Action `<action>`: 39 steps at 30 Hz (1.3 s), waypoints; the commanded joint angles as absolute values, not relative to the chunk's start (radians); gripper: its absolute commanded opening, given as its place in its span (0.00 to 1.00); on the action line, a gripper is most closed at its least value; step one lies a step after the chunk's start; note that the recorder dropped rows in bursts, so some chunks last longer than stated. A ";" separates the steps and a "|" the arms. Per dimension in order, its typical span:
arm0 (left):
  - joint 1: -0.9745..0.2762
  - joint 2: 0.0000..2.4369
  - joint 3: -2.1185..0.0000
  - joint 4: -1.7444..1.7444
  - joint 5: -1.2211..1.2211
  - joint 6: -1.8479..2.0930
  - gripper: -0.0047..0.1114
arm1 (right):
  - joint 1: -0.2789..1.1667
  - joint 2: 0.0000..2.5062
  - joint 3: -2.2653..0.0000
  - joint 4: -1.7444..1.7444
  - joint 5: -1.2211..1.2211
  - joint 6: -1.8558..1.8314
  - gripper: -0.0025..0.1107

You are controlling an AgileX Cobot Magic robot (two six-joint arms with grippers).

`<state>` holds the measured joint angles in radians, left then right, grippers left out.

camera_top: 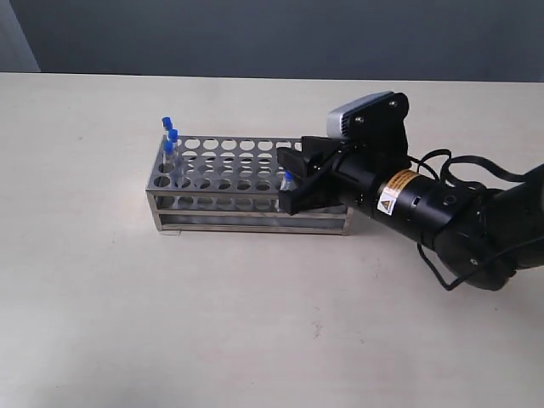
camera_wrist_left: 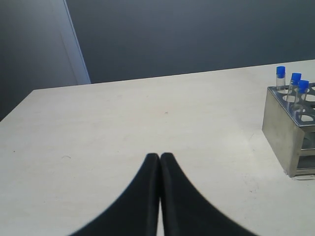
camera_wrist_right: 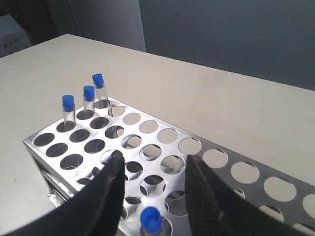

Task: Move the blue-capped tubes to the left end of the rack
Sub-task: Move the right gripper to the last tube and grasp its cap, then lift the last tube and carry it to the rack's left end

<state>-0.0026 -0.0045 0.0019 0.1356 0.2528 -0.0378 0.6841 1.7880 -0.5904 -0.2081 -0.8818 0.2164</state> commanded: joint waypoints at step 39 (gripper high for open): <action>-0.009 0.000 0.000 0.135 0.239 -0.041 0.04 | 0.700 1.832 -0.926 -0.396 -0.717 0.287 0.02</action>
